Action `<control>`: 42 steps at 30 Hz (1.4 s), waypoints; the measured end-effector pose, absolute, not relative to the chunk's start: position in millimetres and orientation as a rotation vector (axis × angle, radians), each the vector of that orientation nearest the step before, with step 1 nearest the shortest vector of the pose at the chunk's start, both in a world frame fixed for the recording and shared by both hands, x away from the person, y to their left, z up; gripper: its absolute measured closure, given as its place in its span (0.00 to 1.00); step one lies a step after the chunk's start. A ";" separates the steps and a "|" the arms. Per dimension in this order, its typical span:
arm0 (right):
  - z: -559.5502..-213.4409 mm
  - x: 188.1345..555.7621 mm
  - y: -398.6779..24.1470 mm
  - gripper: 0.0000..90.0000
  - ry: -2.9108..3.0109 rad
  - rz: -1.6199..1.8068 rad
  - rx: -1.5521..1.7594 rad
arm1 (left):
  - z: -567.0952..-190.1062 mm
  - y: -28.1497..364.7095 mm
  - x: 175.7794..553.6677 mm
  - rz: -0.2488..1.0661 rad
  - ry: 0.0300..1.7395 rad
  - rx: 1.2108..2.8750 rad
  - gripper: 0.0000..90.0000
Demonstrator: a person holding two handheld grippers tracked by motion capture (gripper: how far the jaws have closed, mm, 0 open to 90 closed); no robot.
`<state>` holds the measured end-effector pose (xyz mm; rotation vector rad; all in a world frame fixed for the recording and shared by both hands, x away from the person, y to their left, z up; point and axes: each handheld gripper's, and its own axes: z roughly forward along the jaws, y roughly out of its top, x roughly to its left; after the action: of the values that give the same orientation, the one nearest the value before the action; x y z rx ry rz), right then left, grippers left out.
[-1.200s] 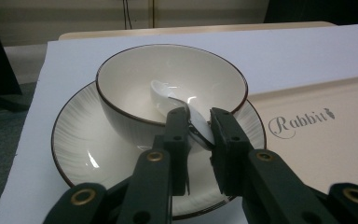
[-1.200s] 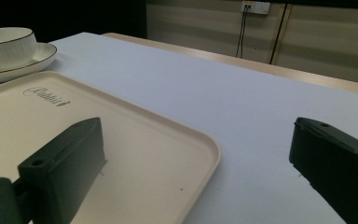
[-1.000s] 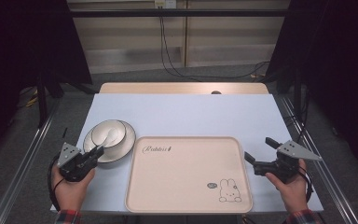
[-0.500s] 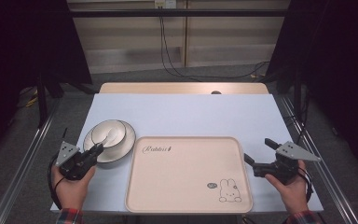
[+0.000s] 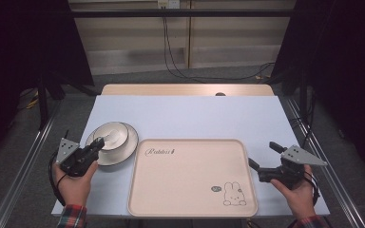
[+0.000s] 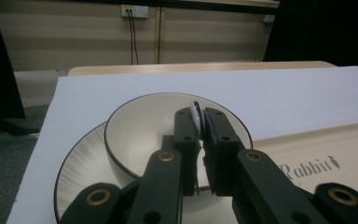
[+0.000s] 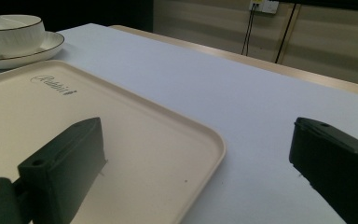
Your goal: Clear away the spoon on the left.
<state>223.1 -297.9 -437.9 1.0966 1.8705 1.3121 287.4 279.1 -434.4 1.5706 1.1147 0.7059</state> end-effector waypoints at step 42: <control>-439.8 218.8 -298.8 0.02 1.860 1.326 1.116 | -422.0 259.4 352.4 0.731 1.141 1.447 0.95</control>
<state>218.8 -298.8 -439.8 1.1161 1.8596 1.3261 352.4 259.4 -422.0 1.4466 1.1414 0.7314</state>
